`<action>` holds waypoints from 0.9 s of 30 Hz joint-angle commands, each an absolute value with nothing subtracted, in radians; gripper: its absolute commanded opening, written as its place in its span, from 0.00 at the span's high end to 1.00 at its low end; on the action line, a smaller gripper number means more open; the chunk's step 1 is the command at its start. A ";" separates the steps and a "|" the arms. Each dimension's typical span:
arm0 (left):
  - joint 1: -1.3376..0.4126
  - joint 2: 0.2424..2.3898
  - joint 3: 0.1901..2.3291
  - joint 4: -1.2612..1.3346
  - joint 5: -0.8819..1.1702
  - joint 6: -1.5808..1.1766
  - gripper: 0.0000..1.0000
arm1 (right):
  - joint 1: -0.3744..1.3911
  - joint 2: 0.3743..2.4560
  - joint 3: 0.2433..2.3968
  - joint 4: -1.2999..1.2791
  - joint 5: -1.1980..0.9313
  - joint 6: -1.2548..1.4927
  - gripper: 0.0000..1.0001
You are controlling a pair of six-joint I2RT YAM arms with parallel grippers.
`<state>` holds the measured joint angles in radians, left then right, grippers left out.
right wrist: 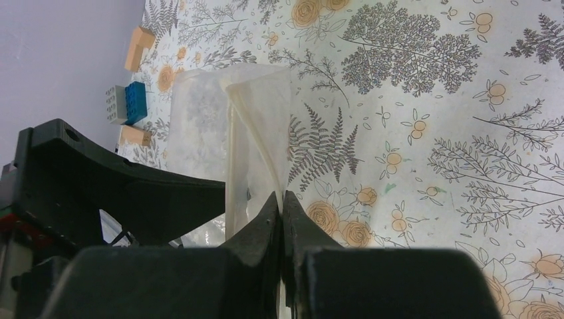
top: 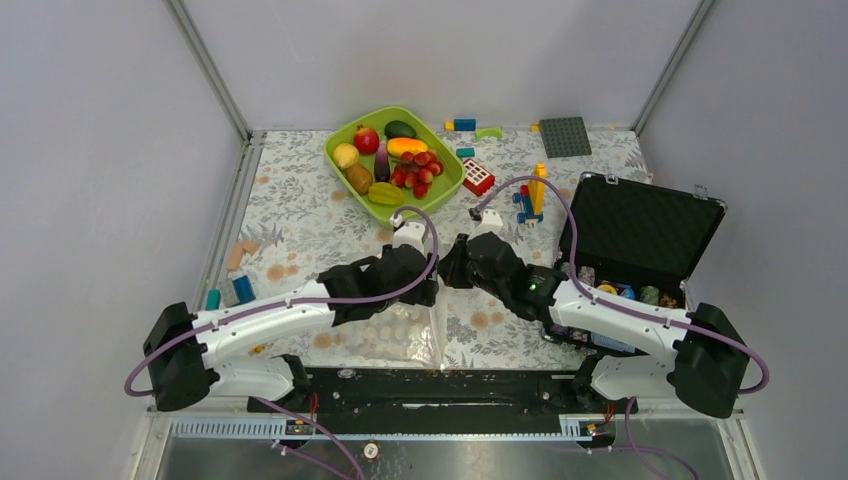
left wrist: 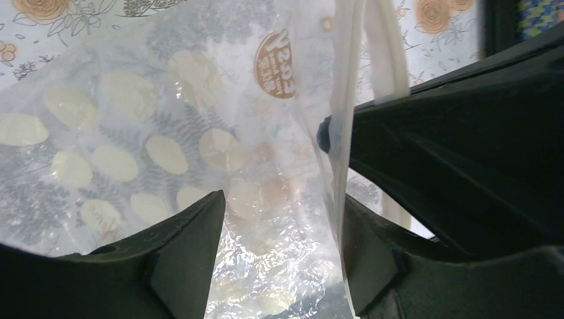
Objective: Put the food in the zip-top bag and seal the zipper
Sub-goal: Open the zipper of the food storage bag at the center of the board.
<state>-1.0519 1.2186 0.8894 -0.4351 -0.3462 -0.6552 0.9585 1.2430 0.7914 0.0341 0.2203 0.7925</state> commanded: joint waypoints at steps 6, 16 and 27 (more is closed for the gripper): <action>-1.095 1.255 1.008 -0.614 -0.515 -0.735 0.41 | 0.971 1.186 0.802 0.016 0.308 0.802 1.00; -1.156 1.327 1.102 -0.865 -0.636 -0.837 0.51 | 0.971 1.161 0.787 0.006 0.345 0.773 1.00; -1.161 1.316 1.174 -1.024 -0.704 -0.877 0.81 | 0.971 1.147 0.758 0.043 0.304 0.684 1.00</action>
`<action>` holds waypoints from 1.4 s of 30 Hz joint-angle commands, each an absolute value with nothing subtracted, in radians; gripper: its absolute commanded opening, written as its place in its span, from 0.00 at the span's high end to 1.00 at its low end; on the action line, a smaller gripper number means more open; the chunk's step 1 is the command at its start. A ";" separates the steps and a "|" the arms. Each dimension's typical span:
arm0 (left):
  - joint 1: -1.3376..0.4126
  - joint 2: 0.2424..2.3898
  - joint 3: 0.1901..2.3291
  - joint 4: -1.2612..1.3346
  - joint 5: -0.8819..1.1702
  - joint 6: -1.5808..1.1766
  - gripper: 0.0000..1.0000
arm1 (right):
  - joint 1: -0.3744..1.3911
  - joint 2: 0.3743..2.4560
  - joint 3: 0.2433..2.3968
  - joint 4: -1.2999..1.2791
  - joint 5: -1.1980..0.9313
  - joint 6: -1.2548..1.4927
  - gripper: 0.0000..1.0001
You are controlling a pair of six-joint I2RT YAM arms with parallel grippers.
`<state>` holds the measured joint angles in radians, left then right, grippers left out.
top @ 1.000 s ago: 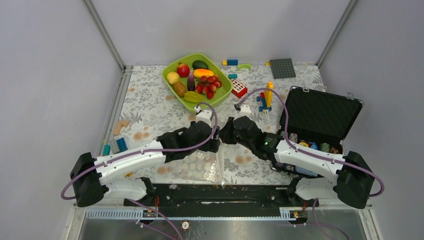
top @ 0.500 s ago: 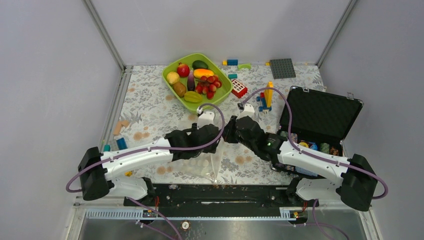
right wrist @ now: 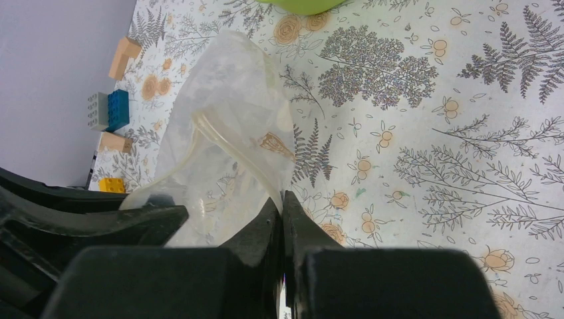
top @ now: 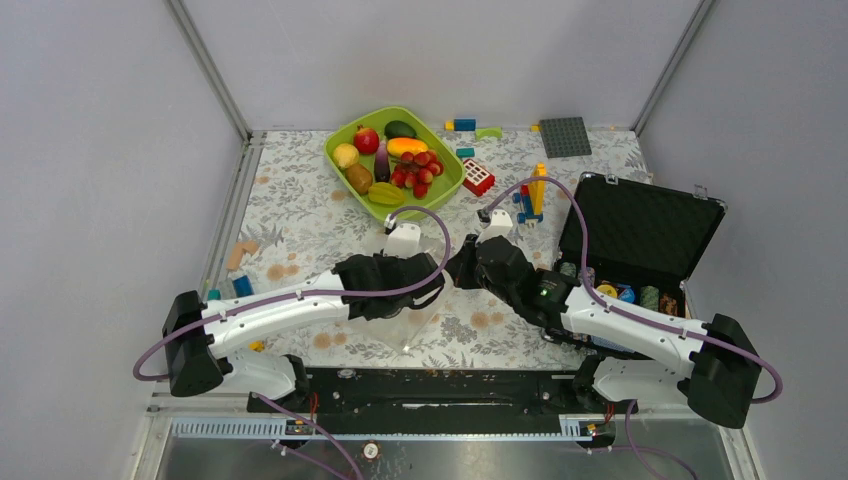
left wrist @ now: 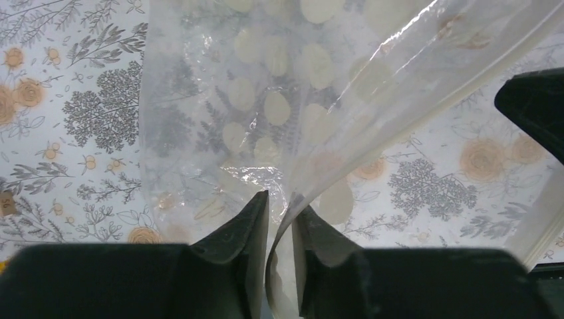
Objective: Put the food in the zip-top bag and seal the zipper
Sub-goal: Open the zipper of the food storage bag at the center of the board.
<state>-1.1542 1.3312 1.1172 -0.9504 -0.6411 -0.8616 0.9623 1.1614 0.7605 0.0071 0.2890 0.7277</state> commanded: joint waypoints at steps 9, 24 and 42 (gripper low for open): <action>-1.161 1.254 1.223 -1.066 -0.806 -0.859 1.00 | 0.970 1.198 0.762 0.052 0.308 0.639 1.00; -1.160 1.103 1.279 -1.374 -1.174 -1.068 1.00 | 0.948 1.303 0.752 0.032 0.398 0.510 1.00; -1.160 1.068 1.147 -1.154 -0.834 -0.637 1.00 | 0.921 1.276 0.789 -0.011 0.254 -0.525 0.97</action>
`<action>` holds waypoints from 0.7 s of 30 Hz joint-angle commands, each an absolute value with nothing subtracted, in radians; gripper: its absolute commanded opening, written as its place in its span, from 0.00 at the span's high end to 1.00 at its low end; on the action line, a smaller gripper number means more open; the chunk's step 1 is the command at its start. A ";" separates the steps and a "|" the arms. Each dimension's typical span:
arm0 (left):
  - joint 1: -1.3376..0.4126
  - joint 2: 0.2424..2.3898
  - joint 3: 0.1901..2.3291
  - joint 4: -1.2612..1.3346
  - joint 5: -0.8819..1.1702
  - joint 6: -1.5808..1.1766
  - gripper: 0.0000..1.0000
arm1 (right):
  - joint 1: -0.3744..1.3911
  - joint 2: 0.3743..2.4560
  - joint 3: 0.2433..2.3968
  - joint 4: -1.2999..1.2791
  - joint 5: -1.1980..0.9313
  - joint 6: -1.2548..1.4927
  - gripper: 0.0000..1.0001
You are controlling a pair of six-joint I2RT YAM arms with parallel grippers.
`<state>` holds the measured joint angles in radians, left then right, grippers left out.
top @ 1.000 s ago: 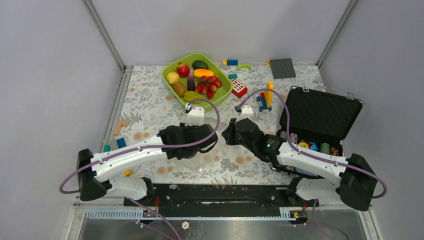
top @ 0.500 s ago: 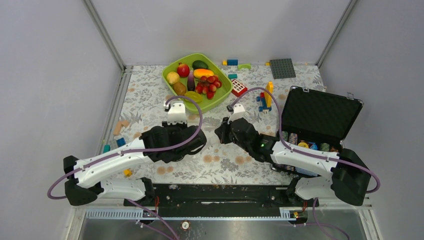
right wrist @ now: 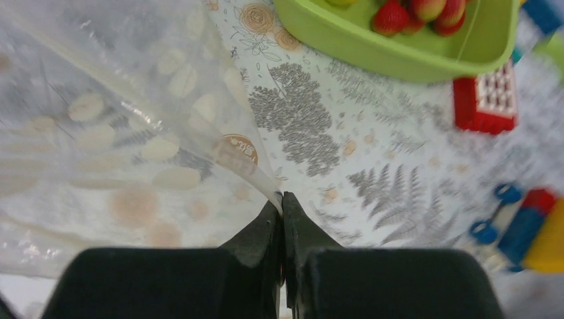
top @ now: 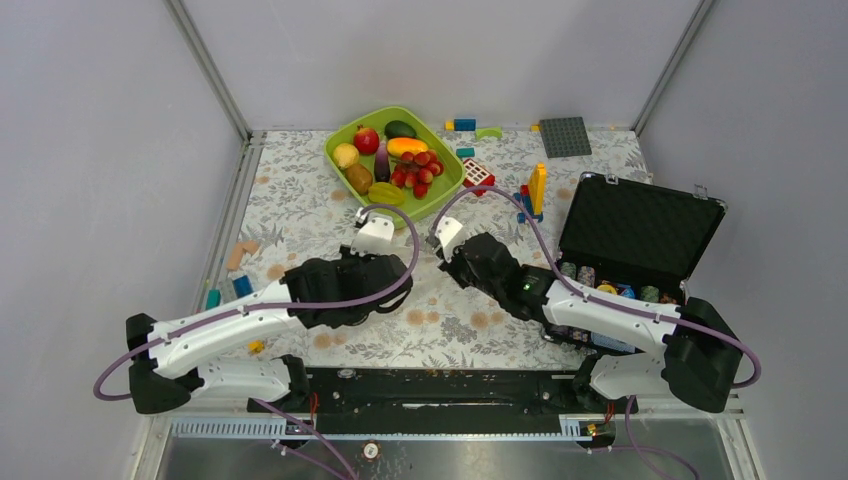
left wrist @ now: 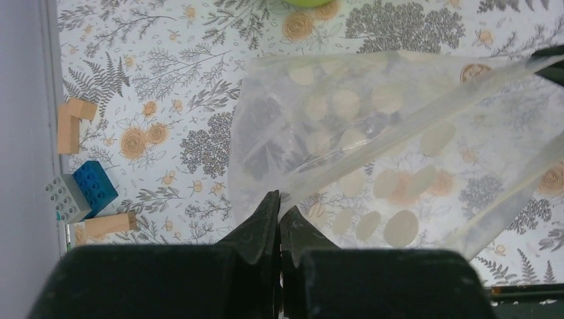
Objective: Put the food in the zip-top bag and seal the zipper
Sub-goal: Open the zipper of the food storage bag at the center of the board.
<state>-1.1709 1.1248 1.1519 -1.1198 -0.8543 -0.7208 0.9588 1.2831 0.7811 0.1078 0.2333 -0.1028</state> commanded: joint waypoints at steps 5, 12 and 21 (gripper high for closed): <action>-1.160 0.994 1.144 -1.129 -0.847 -0.676 1.00 | 0.911 1.243 0.702 0.090 0.143 -0.814 0.99; -1.160 0.863 1.101 -1.061 -0.828 -0.653 1.00 | 0.880 1.145 0.672 0.059 -0.144 -0.842 0.91; -1.158 0.856 1.074 -0.970 -0.821 -0.623 1.00 | 0.880 1.162 0.831 0.069 -0.511 -0.610 0.47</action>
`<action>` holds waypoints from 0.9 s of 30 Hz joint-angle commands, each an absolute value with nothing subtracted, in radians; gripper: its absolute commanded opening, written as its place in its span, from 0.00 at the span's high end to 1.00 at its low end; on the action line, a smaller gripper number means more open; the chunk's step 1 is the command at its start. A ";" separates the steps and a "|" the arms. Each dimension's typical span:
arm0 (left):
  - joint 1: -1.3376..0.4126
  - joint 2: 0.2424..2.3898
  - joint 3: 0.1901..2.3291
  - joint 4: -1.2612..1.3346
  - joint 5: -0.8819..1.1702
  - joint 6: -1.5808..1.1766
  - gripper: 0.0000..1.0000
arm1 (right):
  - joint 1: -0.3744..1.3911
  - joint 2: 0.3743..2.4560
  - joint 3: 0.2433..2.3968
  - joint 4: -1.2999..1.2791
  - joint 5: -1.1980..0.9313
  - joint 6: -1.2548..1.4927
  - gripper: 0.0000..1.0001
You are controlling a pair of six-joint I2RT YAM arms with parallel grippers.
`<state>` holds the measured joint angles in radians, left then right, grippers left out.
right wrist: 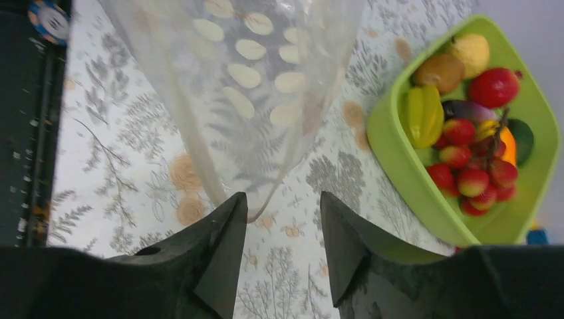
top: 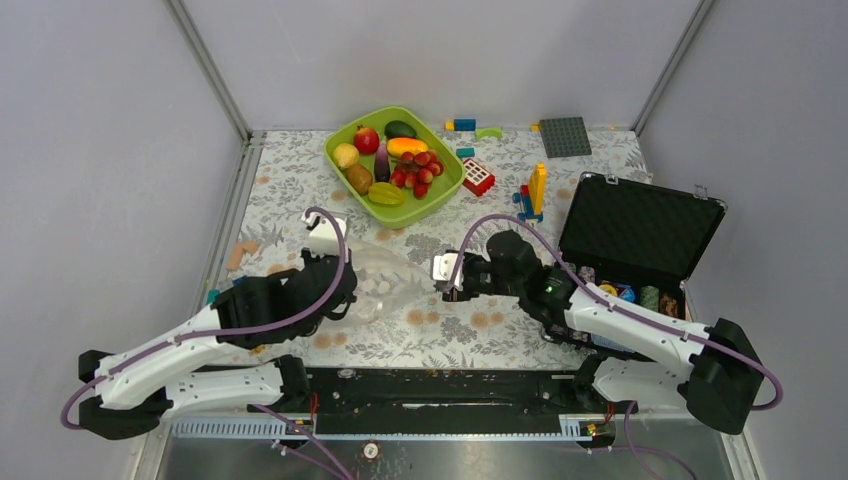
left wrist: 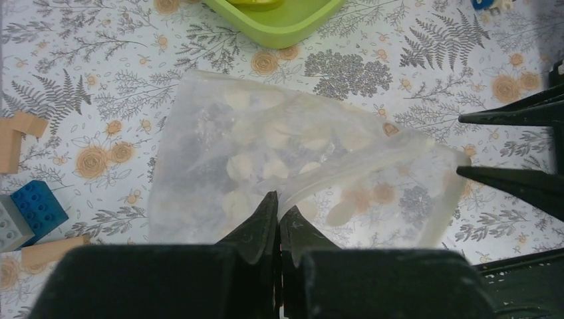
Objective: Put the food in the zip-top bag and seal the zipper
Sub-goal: Open the zipper of the food storage bag at the center of the board, then move the bin to the center of the board.
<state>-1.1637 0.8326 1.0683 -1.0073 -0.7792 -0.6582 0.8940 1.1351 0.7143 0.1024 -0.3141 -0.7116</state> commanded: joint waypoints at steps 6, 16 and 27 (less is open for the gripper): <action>-1.158 0.935 1.098 -0.968 -0.842 -0.638 1.00 | 0.880 1.201 0.978 0.136 -0.583 -0.415 0.01; -1.052 0.994 1.136 -1.056 -0.935 -0.812 1.00 | 0.853 1.127 0.943 0.268 0.009 0.112 0.00; -0.949 0.907 1.095 -1.052 -1.014 -0.934 1.00 | 0.733 1.394 1.159 -0.131 0.482 0.555 0.00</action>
<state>-0.9535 0.9421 1.0954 -1.0618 -0.9321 -0.8581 0.7586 1.2800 1.0561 0.0235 0.2752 0.3634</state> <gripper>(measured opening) 0.009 0.994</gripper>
